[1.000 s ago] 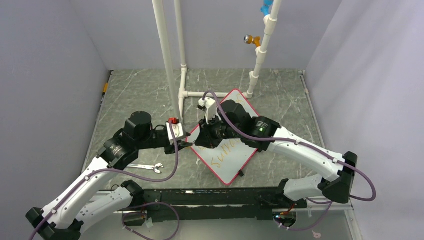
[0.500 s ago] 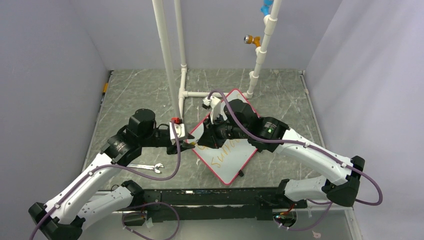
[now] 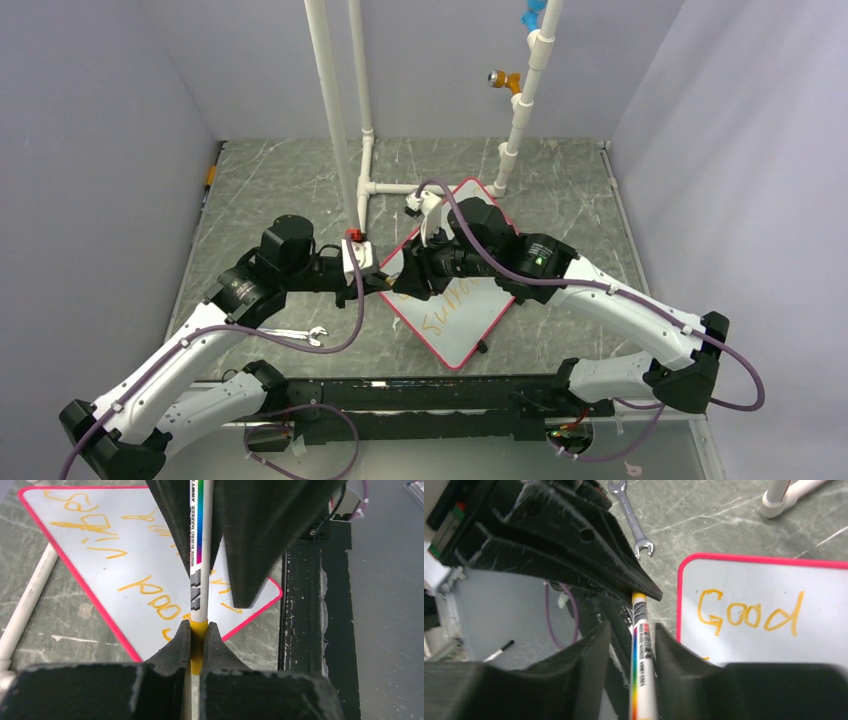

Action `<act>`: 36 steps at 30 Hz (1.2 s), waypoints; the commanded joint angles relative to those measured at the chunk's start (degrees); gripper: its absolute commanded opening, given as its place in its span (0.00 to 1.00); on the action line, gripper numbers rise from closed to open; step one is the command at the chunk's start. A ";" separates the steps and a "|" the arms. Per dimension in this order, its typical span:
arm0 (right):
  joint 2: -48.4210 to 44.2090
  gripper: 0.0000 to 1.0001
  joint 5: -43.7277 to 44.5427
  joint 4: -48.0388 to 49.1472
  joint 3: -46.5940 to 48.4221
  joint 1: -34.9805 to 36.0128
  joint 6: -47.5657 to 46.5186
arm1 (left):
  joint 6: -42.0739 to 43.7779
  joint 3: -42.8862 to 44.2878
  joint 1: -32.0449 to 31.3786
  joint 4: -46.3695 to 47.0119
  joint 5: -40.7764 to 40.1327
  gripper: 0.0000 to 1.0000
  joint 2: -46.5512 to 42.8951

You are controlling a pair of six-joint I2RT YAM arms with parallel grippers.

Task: Write a sentence on the whiteboard
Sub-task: Pass from the right arm to the left, then put down the whiteboard marker at the center of the board.

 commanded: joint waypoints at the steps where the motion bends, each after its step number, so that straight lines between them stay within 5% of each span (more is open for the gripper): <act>1: -1.82 0.55 1.92 1.32 2.02 0.37 0.26 | -2.58 1.85 -0.03 1.97 -5.25 0.00 -1.23; 6: -4.78 0.85 10.20 -0.87 2.80 0.23 0.65 | -5.48 1.11 0.00 2.01 -9.87 0.00 -3.22; 10: -8.38 0.91 20.27 -2.00 2.00 0.11 1.50 | -10.48 -0.71 0.02 2.45 -14.69 0.00 -5.40; 16: -14.67 0.93 32.66 -1.96 -0.92 0.09 2.94 | -19.78 -2.79 -0.07 0.60 -23.83 0.00 -10.22; 25: -19.00 0.93 37.81 -0.46 -4.38 0.03 5.01 | -41.49 -11.96 -0.05 -5.15 -48.35 0.00 -19.94; 36: -22.16 0.93 39.87 -0.60 -7.49 0.01 7.87 | -63.84 -18.27 -0.07 -12.55 -56.31 0.00 -13.25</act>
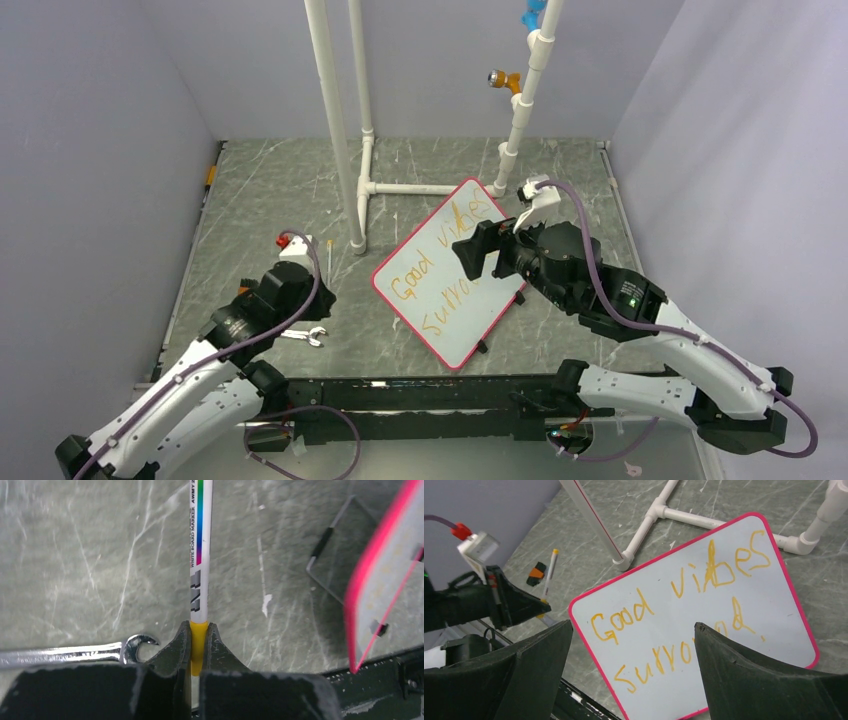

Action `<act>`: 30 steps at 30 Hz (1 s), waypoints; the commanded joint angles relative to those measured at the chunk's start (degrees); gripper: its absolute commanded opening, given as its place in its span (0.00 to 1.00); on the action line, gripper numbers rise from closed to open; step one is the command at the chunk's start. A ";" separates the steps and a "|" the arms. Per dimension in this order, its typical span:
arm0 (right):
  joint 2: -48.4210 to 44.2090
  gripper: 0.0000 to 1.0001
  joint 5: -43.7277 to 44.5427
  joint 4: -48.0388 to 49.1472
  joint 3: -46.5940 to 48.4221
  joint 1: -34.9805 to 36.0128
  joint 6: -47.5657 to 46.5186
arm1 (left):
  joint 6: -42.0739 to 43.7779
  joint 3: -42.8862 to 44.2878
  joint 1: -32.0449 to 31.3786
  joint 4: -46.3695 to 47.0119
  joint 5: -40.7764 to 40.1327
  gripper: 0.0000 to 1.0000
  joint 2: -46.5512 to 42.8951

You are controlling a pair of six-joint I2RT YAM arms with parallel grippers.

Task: Write a sentence on the whiteboard
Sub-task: Put down the whiteboard marker at the center of the board, then reset both arms

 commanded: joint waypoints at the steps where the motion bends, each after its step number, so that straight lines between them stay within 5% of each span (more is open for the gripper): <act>1: -1.04 0.93 1.80 1.61 -0.95 -0.12 1.89 | -11.50 -3.10 -0.06 -1.24 -5.39 0.00 1.63; 20: -2.80 0.93 3.74 1.33 -5.59 -0.05 2.18 | -18.95 -12.38 0.07 8.58 -9.29 0.07 16.70; 25: -3.05 0.93 4.25 1.56 -6.51 -0.12 1.94 | -18.71 -12.26 0.06 8.73 -9.98 0.22 17.13; 30: -2.43 0.93 4.42 1.55 -6.67 -0.09 1.82 | -19.13 -12.35 0.06 8.47 -10.79 0.52 15.62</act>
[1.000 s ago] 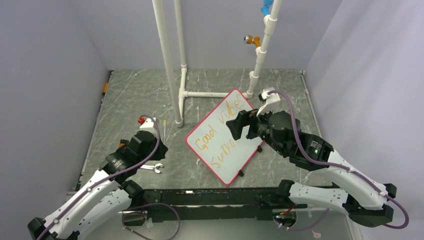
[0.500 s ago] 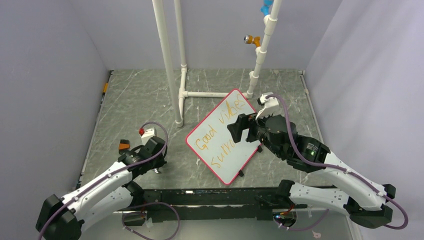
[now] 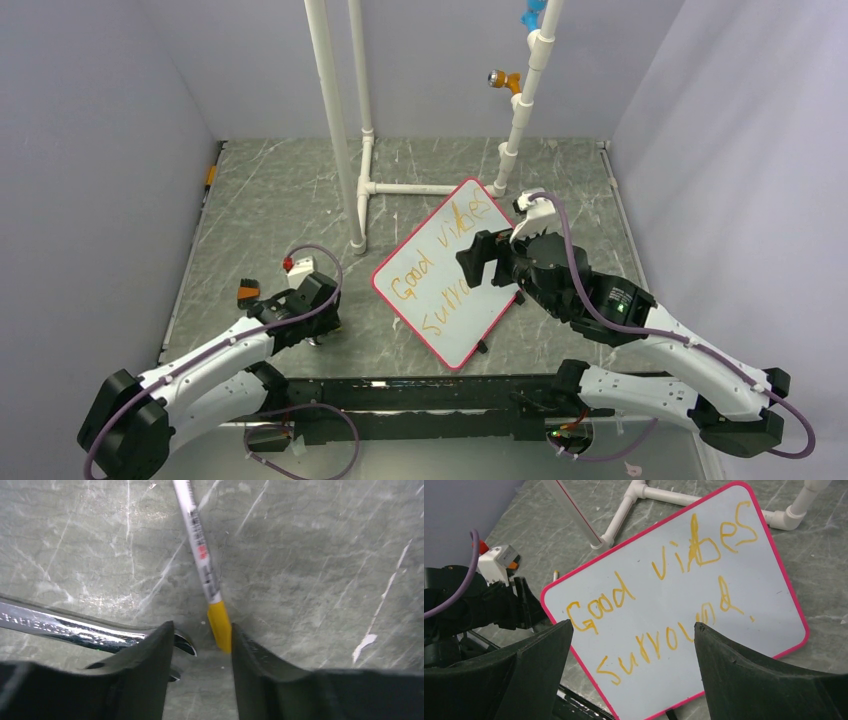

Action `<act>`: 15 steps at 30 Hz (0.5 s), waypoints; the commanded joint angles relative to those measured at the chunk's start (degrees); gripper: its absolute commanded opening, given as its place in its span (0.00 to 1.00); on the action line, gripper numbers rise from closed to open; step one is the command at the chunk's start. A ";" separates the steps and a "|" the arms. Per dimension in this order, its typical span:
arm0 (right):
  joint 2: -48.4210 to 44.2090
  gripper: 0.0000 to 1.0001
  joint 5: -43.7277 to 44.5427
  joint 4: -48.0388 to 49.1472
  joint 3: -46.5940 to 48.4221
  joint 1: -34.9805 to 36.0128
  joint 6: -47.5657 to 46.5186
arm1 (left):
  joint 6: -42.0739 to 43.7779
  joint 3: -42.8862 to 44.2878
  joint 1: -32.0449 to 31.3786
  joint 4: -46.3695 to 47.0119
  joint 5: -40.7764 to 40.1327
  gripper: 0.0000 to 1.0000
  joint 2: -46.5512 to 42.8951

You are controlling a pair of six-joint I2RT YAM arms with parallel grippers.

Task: Write a sentence on the whiteboard
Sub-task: Reset both arms

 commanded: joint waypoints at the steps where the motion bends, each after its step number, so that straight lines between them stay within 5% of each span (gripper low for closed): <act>1: -0.34 0.93 1.54 1.35 -0.28 -0.11 -0.01 | -0.98 0.27 0.11 1.15 -1.79 0.58 -1.85; 10: -1.46 0.93 2.04 1.63 -1.38 -0.09 0.46 | 3.79 5.66 0.07 -4.67 -3.92 0.96 -7.93; 15: -4.27 0.93 2.12 2.07 -4.47 -0.12 1.79 | 12.62 12.98 0.10 -9.20 -9.84 0.99 -12.99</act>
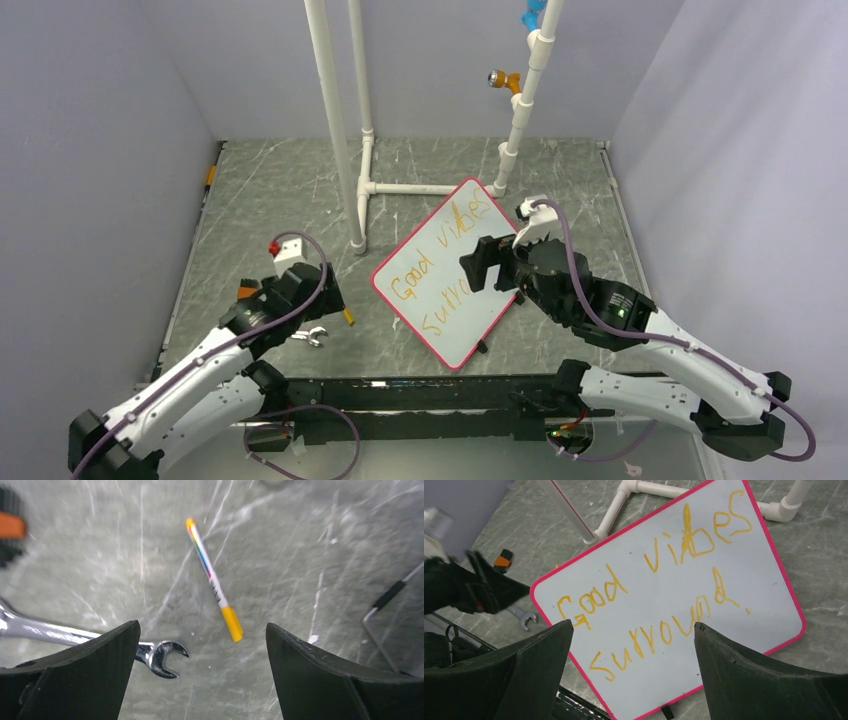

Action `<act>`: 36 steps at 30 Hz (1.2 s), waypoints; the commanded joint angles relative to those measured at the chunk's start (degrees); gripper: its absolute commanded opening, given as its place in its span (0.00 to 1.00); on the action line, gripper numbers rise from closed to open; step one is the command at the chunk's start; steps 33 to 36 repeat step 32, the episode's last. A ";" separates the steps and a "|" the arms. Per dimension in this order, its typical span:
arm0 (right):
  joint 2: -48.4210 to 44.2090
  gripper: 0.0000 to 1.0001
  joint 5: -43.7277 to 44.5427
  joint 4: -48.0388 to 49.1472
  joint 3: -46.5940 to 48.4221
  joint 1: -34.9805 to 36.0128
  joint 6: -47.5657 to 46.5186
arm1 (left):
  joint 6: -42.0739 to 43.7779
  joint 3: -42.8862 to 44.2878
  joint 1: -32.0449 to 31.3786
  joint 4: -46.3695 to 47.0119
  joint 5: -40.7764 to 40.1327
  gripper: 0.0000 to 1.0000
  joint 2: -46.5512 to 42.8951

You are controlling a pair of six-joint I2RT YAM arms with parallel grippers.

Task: Write a sentence on the whiteboard
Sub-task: Reset both arms

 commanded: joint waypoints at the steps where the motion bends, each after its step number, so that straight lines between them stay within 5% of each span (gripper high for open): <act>1: -3.44 0.93 1.43 1.92 -2.94 -0.15 1.79 | 10.35 8.35 0.05 -3.76 -7.79 0.99 -4.69; 6: -6.08 0.94 1.68 0.71 -6.87 -0.12 4.77 | 22.18 15.11 0.06 -2.91 -13.11 0.99 -9.44; 10: -8.81 0.97 3.19 1.33 -10.23 -0.03 7.26 | 37.05 14.76 0.06 7.57 -8.91 0.99 -12.60; 15: -13.19 0.99 5.42 4.37 -14.59 -0.10 8.53 | 44.73 16.38 0.09 14.83 -5.03 0.99 -12.31; 36: -17.03 0.99 6.06 11.17 -17.90 -0.14 3.65 | 53.82 8.52 0.09 22.02 0.37 0.99 -18.42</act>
